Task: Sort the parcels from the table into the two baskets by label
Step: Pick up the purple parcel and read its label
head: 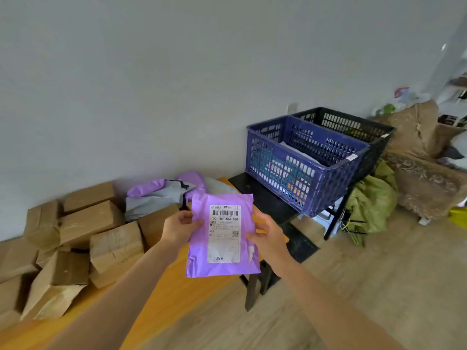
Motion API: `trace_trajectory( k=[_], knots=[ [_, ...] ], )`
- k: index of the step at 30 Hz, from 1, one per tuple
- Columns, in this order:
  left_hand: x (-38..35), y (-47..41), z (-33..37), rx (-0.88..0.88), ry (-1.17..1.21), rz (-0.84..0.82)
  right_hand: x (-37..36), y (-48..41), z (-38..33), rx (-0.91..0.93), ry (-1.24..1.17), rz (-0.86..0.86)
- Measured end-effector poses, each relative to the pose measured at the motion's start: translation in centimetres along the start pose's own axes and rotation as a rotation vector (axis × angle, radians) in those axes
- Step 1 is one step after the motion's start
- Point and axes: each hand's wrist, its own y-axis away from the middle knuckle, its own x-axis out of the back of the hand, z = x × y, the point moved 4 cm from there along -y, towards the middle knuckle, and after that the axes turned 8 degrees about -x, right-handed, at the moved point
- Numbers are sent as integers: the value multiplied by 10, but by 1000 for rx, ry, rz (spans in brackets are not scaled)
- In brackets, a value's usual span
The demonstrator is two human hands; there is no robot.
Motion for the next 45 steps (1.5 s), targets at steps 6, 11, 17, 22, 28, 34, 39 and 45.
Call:
trace_trajectory(
  k=[6,11,17,22,28,34,39,45],
  knots=[
    [-80,0,16,-14,-18,-147,73,0,9,-30,33,150],
    [-153,1,35,-12,-26,-222,142,-8,16,-32,-1,232],
    [-245,11,63,-58,-28,-253,234,-28,20,-43,-15,258],
    [-311,11,83,-63,-17,-223,306,-50,22,-30,-23,243],
    [-375,12,106,-52,58,-142,376,-68,30,-59,-95,243],
    [-430,-6,124,-37,145,-48,416,-91,34,-88,-295,211],
    [-467,-33,134,-4,254,48,426,-138,33,-128,-514,279],
    [-505,-84,146,40,409,48,438,-201,2,-49,-554,215]
  ],
)
